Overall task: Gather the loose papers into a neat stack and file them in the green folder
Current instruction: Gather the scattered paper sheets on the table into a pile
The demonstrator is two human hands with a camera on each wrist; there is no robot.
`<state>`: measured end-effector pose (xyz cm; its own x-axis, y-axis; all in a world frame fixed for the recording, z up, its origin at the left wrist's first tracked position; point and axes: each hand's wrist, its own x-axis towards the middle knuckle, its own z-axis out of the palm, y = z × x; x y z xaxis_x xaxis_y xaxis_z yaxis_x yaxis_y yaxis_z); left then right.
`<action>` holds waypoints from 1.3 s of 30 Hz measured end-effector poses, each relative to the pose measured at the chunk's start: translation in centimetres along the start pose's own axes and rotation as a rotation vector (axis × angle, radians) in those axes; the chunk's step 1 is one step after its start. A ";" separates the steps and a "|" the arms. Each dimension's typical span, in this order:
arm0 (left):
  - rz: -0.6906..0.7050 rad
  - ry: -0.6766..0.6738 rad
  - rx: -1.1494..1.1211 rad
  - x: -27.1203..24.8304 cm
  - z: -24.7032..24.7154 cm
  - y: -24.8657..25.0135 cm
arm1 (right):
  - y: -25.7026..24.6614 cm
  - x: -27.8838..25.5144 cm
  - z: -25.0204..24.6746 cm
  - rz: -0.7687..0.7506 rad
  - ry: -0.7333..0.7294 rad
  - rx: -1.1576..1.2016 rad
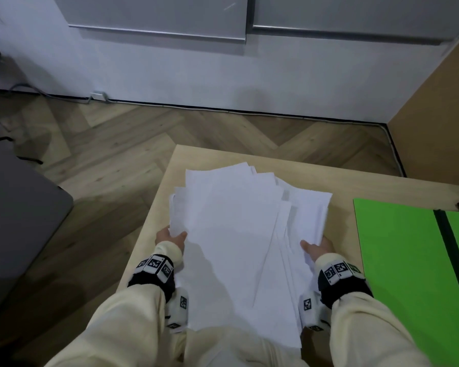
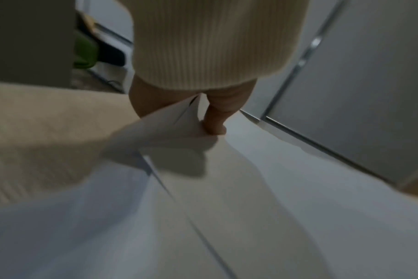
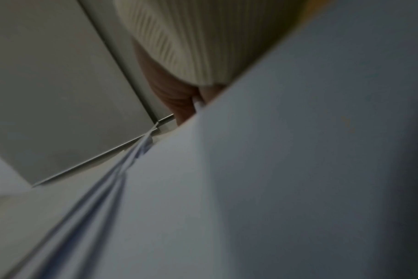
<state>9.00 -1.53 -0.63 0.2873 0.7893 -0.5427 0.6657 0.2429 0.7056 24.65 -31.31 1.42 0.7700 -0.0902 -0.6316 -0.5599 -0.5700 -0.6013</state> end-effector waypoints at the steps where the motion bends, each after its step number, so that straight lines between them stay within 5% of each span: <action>1: 0.011 -0.003 0.021 0.1 -0.2 -0.1 | 0.2 0.2 -0.5 -0.020 0.002 -0.023; 8: -0.007 -0.073 0.066 -0.3 -1.2 -0.2 | -0.5 -0.1 -1.8 -0.037 -0.104 -0.220; 12: 0.053 -0.206 0.074 -0.6 -0.3 0.7 | -1.6 -0.1 -0.4 -0.082 -0.095 -0.092; 16: -0.050 -0.196 0.025 -0.4 0.1 1.4 | -2.3 -0.2 -1.9 0.012 0.070 0.143; 21: -0.010 -0.215 0.296 -1.1 0.3 1.0 | -1.2 0.0 -4.8 0.160 -0.062 -0.042; 26: -0.087 -0.268 0.402 -2.0 1.0 0.8 | -0.6 -1.0 -3.6 0.021 0.238 -0.153; 28: -0.078 -0.148 0.402 -2.3 0.3 1.1 | -1.4 -0.9 -4.2 -0.084 0.422 -0.065; 31: 0.205 -0.171 0.931 -2.3 -1.3 0.2 | -3.3 -0.8 -5.9 -0.245 0.584 0.210; 33: 0.184 -0.098 1.037 -1.5 -1.6 0.7 | -5.6 -1.5 -6.9 -0.386 0.591 0.517; 36: 0.215 -0.134 1.037 -1.0 -1.8 0.3 | -9.1 -2.6 -8.2 -0.533 0.586 0.928; 39: 0.106 -0.203 0.870 -1.3 -1.6 0.3 | -10.8 -3.3 -8.0 -0.515 0.516 0.941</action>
<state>7.78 -1.56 1.00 0.4385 0.6483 -0.6224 0.8910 -0.4040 0.2069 30.60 -31.42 13.89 0.8815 -0.4673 -0.0682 0.0132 0.1686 -0.9856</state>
